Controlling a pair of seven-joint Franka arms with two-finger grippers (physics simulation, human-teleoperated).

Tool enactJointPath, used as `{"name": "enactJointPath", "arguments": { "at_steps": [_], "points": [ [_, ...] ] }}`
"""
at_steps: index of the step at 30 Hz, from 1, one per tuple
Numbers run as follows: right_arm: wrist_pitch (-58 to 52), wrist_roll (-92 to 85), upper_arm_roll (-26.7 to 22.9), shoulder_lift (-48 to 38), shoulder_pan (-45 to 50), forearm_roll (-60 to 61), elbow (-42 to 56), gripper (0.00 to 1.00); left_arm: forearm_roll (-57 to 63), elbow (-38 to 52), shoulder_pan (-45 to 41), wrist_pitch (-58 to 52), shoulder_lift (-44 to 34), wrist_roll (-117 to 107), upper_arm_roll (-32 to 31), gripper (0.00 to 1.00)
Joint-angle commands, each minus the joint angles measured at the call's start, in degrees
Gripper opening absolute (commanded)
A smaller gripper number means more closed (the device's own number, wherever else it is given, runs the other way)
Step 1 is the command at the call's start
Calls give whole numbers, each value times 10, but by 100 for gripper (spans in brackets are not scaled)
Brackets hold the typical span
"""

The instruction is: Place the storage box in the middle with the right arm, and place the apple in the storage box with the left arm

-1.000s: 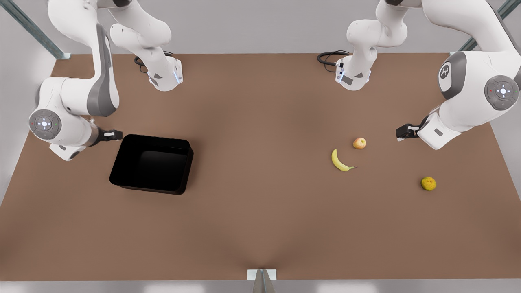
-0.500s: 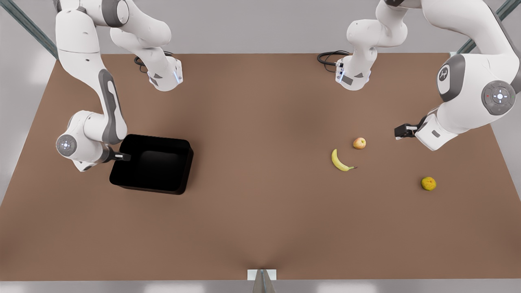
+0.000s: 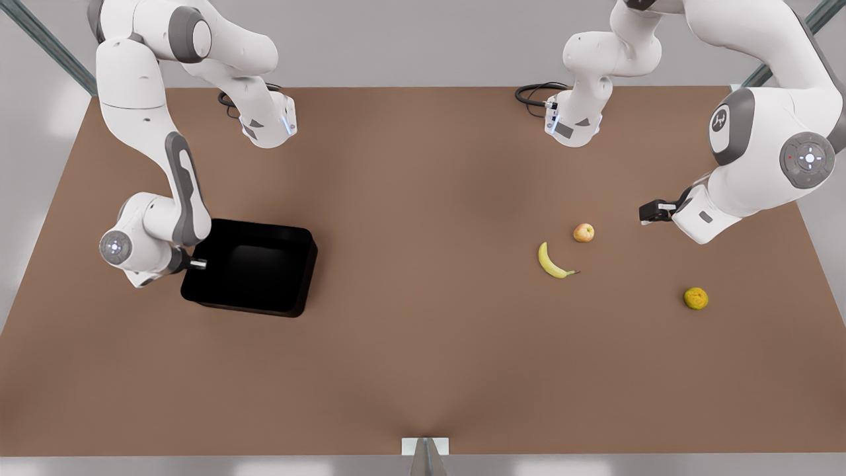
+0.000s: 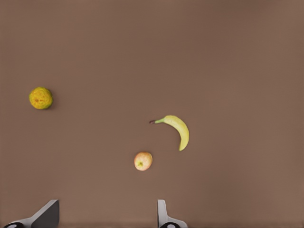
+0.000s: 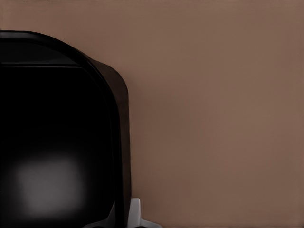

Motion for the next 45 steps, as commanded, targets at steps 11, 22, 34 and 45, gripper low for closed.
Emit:
{"name": "enactJointPath", "arguments": {
  "at_steps": [11, 22, 34, 45],
  "points": [
    [-123, -36, 31, -48, 26, 15, 131, 21, 0, 0, -1, -3, -1, 0, -1, 100],
    [-139, 5, 34, 110, 230, 134, 404, 21, 0, 0, -1, -7, 0, -1, -2, 100],
    [-76, 128, 52, 250, 310, 134, 519, 21, 0, -1, -1, -10, 2, -4, -2, 100],
    [-90, 122, 52, 238, 308, 134, 519, 100, -1, -240, -64, 190, -24, -115, -3, 100]
  ]
}}
